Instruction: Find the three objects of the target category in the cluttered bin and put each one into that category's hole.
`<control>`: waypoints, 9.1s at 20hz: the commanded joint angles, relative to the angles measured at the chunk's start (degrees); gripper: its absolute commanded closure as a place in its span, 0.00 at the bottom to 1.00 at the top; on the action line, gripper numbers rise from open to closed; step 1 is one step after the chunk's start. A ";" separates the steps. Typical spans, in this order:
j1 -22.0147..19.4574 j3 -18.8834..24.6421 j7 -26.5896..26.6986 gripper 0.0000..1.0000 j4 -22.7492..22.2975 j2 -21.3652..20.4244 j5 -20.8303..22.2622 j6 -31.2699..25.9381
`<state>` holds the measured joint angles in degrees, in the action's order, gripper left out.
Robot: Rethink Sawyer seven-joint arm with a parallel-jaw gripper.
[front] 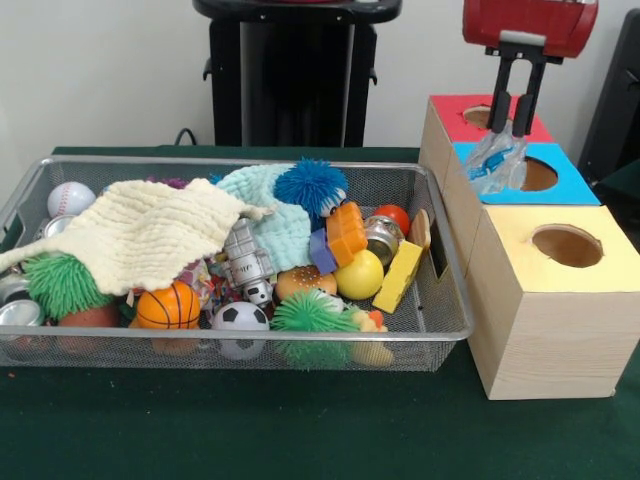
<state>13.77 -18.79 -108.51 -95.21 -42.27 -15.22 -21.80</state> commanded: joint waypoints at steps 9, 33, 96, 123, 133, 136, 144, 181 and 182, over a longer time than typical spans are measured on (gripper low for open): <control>6.26 1.68 -18.58 1.00 -11.79 2.38 -5.23 1.31; 6.47 4.77 -17.43 1.00 -16.33 7.15 -11.52 9.84; -10.54 2.88 -1.40 0.00 -1.77 8.66 4.68 1.64; -17.90 1.14 -4.16 0.00 -0.98 14.30 15.26 12.37; -22.54 6.39 -5.01 0.00 -0.60 17.73 17.12 17.40; -25.31 10.34 -5.73 0.00 -1.49 18.59 18.06 20.64; -25.23 9.64 -6.89 0.00 0.04 21.57 18.71 23.79; -16.00 9.80 -11.44 1.00 -3.04 9.75 8.40 4.97; -16.54 11.31 -11.83 1.00 -3.85 10.15 7.62 6.19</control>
<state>0.74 -17.37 -109.95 -97.23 -34.17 -3.49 -16.28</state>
